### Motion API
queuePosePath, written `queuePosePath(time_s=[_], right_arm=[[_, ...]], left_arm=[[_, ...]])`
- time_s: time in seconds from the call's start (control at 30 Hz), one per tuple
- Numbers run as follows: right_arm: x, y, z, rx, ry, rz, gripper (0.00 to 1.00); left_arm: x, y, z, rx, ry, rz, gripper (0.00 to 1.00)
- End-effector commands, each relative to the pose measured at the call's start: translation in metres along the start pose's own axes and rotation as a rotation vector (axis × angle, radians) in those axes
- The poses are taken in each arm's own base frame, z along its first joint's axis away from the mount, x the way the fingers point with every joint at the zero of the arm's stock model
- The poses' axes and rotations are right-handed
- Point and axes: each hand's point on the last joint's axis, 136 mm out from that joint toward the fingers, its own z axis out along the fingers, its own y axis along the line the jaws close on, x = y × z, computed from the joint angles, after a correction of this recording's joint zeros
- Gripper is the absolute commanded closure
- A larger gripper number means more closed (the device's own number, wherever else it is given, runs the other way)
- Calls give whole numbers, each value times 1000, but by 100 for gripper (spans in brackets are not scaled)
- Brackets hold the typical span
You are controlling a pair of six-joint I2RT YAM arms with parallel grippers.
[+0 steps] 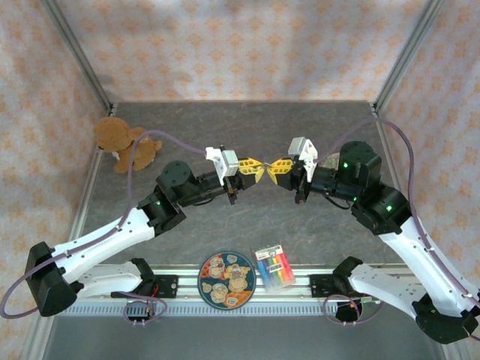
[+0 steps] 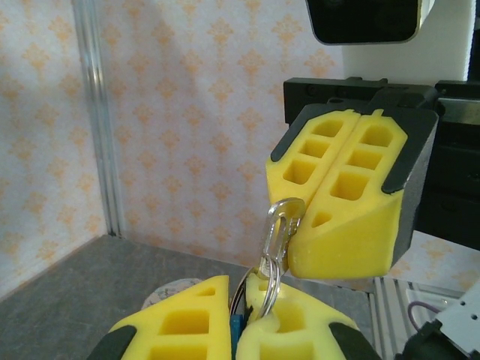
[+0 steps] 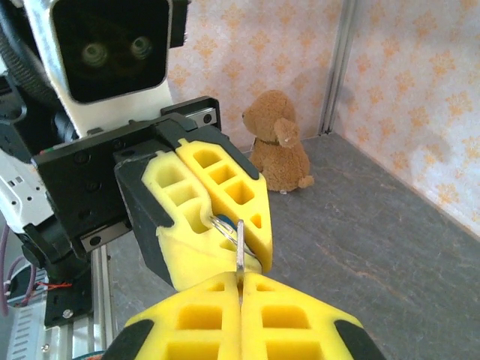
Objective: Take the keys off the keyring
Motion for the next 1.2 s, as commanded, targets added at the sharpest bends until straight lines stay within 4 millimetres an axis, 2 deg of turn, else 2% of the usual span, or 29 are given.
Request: queuePosePath(time_s=[0.0,0.1,0.2,0.33,0.5,0.67,0.77,1.17], right_arm=[[-8,6,-18,20,-51,-92,100],[-7,3,-16,28,-53,-96,100],[-12,-9,-17,99,-91,-70,100],[-12,-11,-11,98,-117,-42,100],[-14,-24,-2,136,-200,61,100],[-11,-29,4,143,-217,93,100],[-10,-25,3,131,-223,61,100],[3,15,-8,-45,-129,-101,100]], left_arm=[[-38,23,-15,-84,-58,7,100],[-40,24,-15,-81,-54,5,100],[-41,28,-17,-94,-83,5,100],[-45,26,-20,-87,-144,-9,100],[-50,21,-22,-51,-216,-25,100],[-54,19,-25,-47,-232,-18,100],[-57,18,-29,-55,-243,-7,100],[-61,26,-32,-40,-252,-50,100]])
